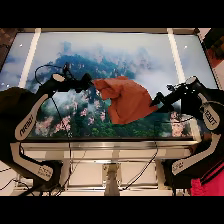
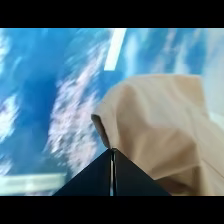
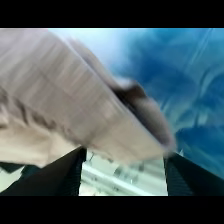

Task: Fold the clothes and pants, and hang the long-sleeved shirts on hangers.

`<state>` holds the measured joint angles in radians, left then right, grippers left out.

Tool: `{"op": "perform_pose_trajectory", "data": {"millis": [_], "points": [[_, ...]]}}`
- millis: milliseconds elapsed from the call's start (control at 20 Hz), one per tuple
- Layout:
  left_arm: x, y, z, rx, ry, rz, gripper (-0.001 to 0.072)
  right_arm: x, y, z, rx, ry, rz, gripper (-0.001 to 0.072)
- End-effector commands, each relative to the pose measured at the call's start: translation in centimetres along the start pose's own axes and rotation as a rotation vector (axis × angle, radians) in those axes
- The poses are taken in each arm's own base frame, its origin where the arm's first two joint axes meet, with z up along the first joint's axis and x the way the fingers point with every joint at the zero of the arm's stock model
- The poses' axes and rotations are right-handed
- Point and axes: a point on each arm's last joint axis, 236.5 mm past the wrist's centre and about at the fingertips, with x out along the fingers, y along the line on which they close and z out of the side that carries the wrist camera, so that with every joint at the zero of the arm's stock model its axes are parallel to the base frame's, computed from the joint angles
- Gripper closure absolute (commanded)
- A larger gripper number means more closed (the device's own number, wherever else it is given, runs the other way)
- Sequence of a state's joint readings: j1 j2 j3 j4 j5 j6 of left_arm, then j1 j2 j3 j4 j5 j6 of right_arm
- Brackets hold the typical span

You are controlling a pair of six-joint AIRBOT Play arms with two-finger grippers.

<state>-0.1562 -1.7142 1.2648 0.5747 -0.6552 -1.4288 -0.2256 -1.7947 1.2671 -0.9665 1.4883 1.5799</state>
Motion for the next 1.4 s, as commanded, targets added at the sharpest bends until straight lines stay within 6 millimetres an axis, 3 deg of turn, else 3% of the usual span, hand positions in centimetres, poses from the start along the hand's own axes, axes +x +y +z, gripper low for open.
{"op": "perform_pose_trajectory", "data": {"millis": [0, 50, 300, 450, 550, 650, 700, 750, 800, 950, 1000, 1050, 1100, 1350], "points": [[-0.7, -2.8, 0.8, 0.112, -0.032, -0.037, 0.07, 1.4, 1.0, 2.1, -0.041, -0.089, -0.028, 0.0472], [-1.1, -4.2, 1.5, 0.151, -0.051, -0.056, 0.07, 1.6, 1.2, 2.2, -0.045, -0.097, -0.03, 0.069], [-4.9, -10.7, 8.6, 0.354, -0.258, -0.084, 0.0702, 1.8, 2.8, 0.3, -0.047, -0.022, 0.022, 0.0691], [-7.0, -11.2, 11.5, 0.438, -0.336, 0.013, 0.0702, 2.7, 3.7, -1.1, -0.08, 0.029, 0.013, 0.0691], [-7.5, -10.8, 12.3, 0.44, -0.359, 0.054, 0.0701, 3.5, 4.4, -1.2, -0.119, 0.027, 0.0, 0.0691], [-6.8, -10.2, 12.4, 0.444, -0.356, 0.066, 0.0697, 4.1, 5.0, -1.1, -0.137, 0.014, -0.006, 0.0691], [-6.2, -9.9, 12.3, 0.444, -0.354, 0.068, 0.0631, 4.4, 5.4, -1.0, -0.144, 0.007, -0.005, 0.069], [-5.5, -9.8, 12.1, 0.445, -0.348, 0.069, 0.0451, 4.5, 5.6, -0.9, -0.147, 0.001, -0.002, 0.0691], [-5.0, -9.6, 11.9, 0.444, -0.342, 0.071, 0.0332, 4.5, 5.7, -0.7, -0.148, -0.009, -0.002, 0.069], [-4.8, -9.1, 11.7, 0.44, -0.325, 0.079, 0.0334, 4.4, 5.7, 0.0, -0.146, -0.039, -0.001, 0.069], [-4.9, -8.8, 11.5, 0.436, -0.309, 0.084, 0.038, 4.4, 5.7, 0.1, -0.146, -0.041, 0.0, 0.069], [-4.9, -8.4, 10.8, 0.433, -0.271, 0.094, 0.0663, 4.4, 5.8, 0.0, -0.146, -0.039, 0.002, 0.069], [-4.9, -8.0, 10.1, 0.444, -0.234, 0.104, 0.0698, 4.4, 5.8, 0.1, -0.145, -0.041, 0.004, 0.069], [-5.6, -5.7, 4.0, 0.536, 0.03, 0.156, 0.07, 4.4, 6.9, 0.3, -0.178, -0.056, 0.05, 0.0692]]}}
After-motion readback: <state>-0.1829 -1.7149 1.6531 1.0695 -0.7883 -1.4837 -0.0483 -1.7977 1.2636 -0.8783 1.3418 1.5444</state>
